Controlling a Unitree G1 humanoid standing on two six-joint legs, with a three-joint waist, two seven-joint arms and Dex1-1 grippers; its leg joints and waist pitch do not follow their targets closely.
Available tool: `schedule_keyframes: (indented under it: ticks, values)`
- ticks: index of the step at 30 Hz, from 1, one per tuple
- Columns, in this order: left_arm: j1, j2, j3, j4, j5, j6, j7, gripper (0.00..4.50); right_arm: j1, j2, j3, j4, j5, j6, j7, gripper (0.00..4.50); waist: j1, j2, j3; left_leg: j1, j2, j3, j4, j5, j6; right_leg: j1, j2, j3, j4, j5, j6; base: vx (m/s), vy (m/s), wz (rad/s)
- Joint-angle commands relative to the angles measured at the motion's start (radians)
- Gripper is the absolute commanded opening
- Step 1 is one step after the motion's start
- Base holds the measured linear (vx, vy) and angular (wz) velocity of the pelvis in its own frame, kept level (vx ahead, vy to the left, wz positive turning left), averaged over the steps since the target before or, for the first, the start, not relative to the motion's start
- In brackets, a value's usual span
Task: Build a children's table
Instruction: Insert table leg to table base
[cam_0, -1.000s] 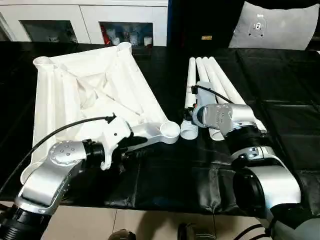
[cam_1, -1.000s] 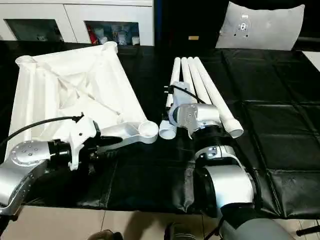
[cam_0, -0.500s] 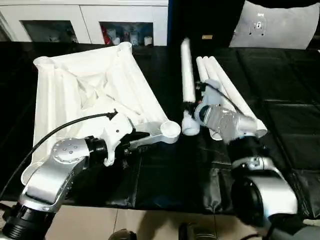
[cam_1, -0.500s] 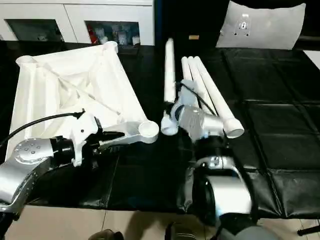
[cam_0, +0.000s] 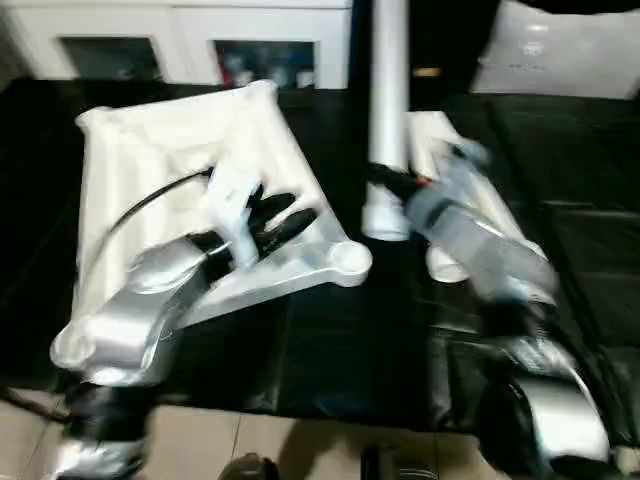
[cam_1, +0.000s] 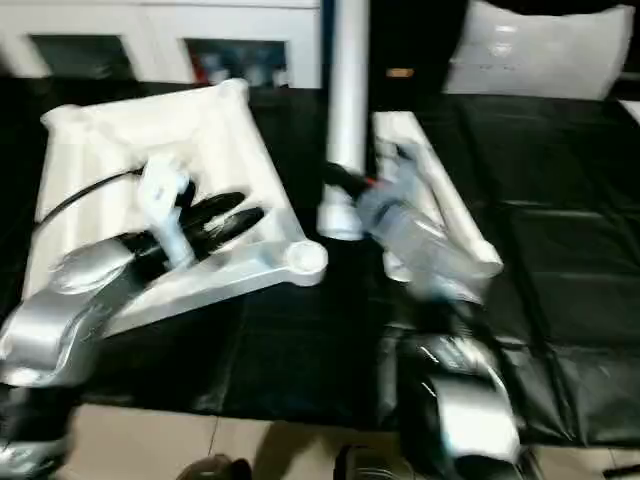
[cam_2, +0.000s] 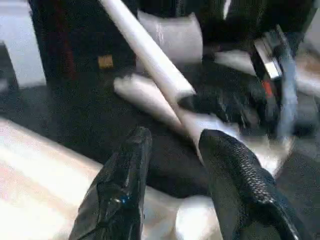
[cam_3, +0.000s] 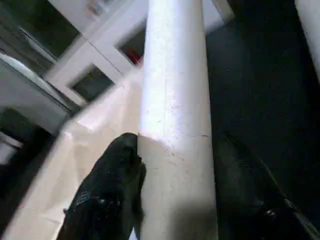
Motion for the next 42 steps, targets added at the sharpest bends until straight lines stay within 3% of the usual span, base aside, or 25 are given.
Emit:
schedule_keyframes:
  ticks: [1,3,5,6,12,16,18,21,22,23,24,26,31,34,36,39,42]
  values:
    - [-0.019,-0.022,0.023,0.003,-0.019,0.02,0.033,2.26,0.011,-0.005,-0.011,-0.106,0.066,0.015,0.057,1.85,0.0,-0.001,-0.074,-0.003,0.045,0.0,-0.064,-0.08,0.095,0.086,-0.058,0.033,-0.068,-0.148,-0.275,0.0,0.0,0.0]
    - [-0.037,-0.061,0.053,0.006,-0.071,0.065,0.061,2.26,0.072,-0.001,-0.012,-0.209,0.112,0.021,0.1,1.85,-0.002,-0.003,-0.067,0.0,0.046,0.002,-0.066,-0.105,0.088,0.079,-0.058,0.034,-0.079,-0.234,-0.24,0.0,0.0,0.0]
    - [-0.042,-0.077,0.07,-0.007,-0.11,0.096,0.069,2.26,0.103,-0.01,0.001,-0.248,0.131,0.049,0.123,1.85,-0.003,0.002,-0.071,-0.001,0.043,-0.001,-0.066,-0.104,0.079,0.081,-0.054,0.032,-0.084,-0.276,-0.218,0.0,0.0,0.0]
    - [-0.066,-0.105,0.098,-0.007,-0.18,0.126,0.071,2.26,0.154,-0.007,0.015,-0.325,0.192,0.073,0.179,1.85,-0.007,0.005,-0.064,-0.003,0.043,-0.001,-0.069,-0.109,0.078,0.075,-0.052,0.031,-0.09,-0.288,-0.21,0.0,0.0,0.0]
    - [-0.123,-0.16,0.136,0.017,-0.278,0.189,0.087,2.26,0.242,-0.018,0.038,-0.444,0.297,0.117,0.295,1.85,-0.007,0.004,-0.067,-0.005,0.042,-0.006,-0.068,-0.103,0.093,0.076,-0.051,0.027,-0.093,-0.304,-0.205,0.0,0.0,0.0]
    - [-0.142,-0.176,0.148,0.012,-0.33,0.215,0.084,2.26,0.276,-0.031,0.063,-0.489,0.329,0.153,0.324,1.85,-0.009,0.002,-0.072,-0.01,0.043,-0.008,-0.068,-0.046,0.112,0.081,-0.053,0.024,-0.092,-0.26,-0.205,0.0,0.0,0.0]
    - [-0.145,-0.177,0.15,0.007,-0.346,0.224,0.088,2.26,0.287,-0.035,0.07,-0.503,0.338,0.159,0.327,1.85,-0.01,0.005,-0.075,-0.009,0.044,-0.006,-0.065,-0.018,0.126,0.079,-0.055,0.022,-0.091,-0.224,-0.215,0.0,0.0,0.0]
    - [-0.147,-0.178,0.148,-0.003,-0.374,0.251,0.089,2.26,0.303,-0.04,0.088,-0.52,0.344,0.164,0.333,1.85,-0.007,0.02,-0.075,-0.004,0.052,-0.01,-0.063,0.019,0.152,0.075,-0.056,0.015,-0.087,-0.135,-0.246,0.0,0.0,0.0]
    - [-0.145,-0.179,0.143,-0.004,-0.378,0.262,0.088,2.26,0.308,-0.043,0.096,-0.527,0.343,0.163,0.333,1.85,-0.007,0.022,-0.077,-0.005,0.053,-0.011,-0.062,0.029,0.158,0.077,-0.056,0.014,-0.083,-0.117,-0.252,0.0,0.0,0.0]
    - [-0.145,-0.177,0.139,-0.002,-0.377,0.265,0.086,2.26,0.311,-0.046,0.101,-0.532,0.342,0.162,0.331,1.85,-0.006,0.017,-0.078,-0.01,0.052,-0.011,-0.06,0.051,0.173,0.08,-0.058,0.013,-0.08,-0.088,-0.259,0.0,0.0,0.0]
    - [-0.143,-0.176,0.134,0.0,-0.375,0.263,0.083,2.26,0.316,-0.052,0.111,-0.541,0.334,0.16,0.332,1.85,-0.005,0.022,-0.075,-0.012,0.052,-0.011,-0.059,0.055,0.182,0.08,-0.059,0.011,-0.081,-0.092,-0.259,0.0,0.0,0.0]
    - [-0.138,-0.179,0.12,0.012,-0.37,0.255,0.077,2.26,0.334,-0.076,0.152,-0.566,0.295,0.155,0.331,1.85,-0.001,0.022,-0.074,-0.011,0.053,-0.01,-0.059,0.049,0.182,0.08,-0.06,0.011,-0.084,-0.124,-0.25,0.0,0.0,0.0]
    - [-0.117,-0.175,0.082,0.011,-0.336,0.238,0.081,2.26,0.346,-0.068,0.176,-0.602,0.274,0.141,0.296,1.85,-0.002,0.026,-0.069,-0.009,0.056,-0.011,-0.064,0.012,0.157,0.078,-0.061,0.01,-0.092,-0.2,-0.225,0.0,0.0,0.0]
    - [-0.099,-0.183,0.067,-0.013,-0.316,0.217,0.096,2.26,0.36,-0.067,0.233,-0.633,0.189,0.076,0.271,1.85,-0.004,0.024,-0.071,-0.011,0.056,-0.012,-0.065,0.018,0.135,0.08,-0.062,0.01,-0.088,-0.179,-0.214,0.0,0.0,0.0]
    - [-0.082,-0.18,0.039,-0.025,-0.256,0.183,0.132,2.26,0.372,-0.052,0.27,-0.636,0.135,0.011,0.253,1.85,-0.005,0.029,-0.071,-0.01,0.056,-0.011,-0.065,-0.002,0.132,0.08,-0.064,0.01,-0.09,-0.188,-0.216,0.0,0.0,0.0]
    - [-0.059,-0.158,-0.029,-0.028,-0.112,0.047,0.163,1.56,0.396,-0.044,0.341,-0.623,0.023,-0.112,0.254,1.85,-0.005,0.03,-0.073,-0.011,0.061,-0.014,-0.066,-0.022,0.122,0.078,-0.065,0.01,-0.094,-0.208,-0.193,0.0,0.0,0.0]
    - [-0.038,-0.157,-0.047,-0.038,-0.09,0.011,0.157,1.56,0.414,-0.033,0.38,-0.595,-0.03,-0.174,0.25,1.85,-0.006,0.027,-0.074,-0.011,0.061,-0.012,-0.067,-0.013,0.116,0.08,-0.066,0.012,-0.087,-0.169,-0.202,0.0,0.0,0.0]
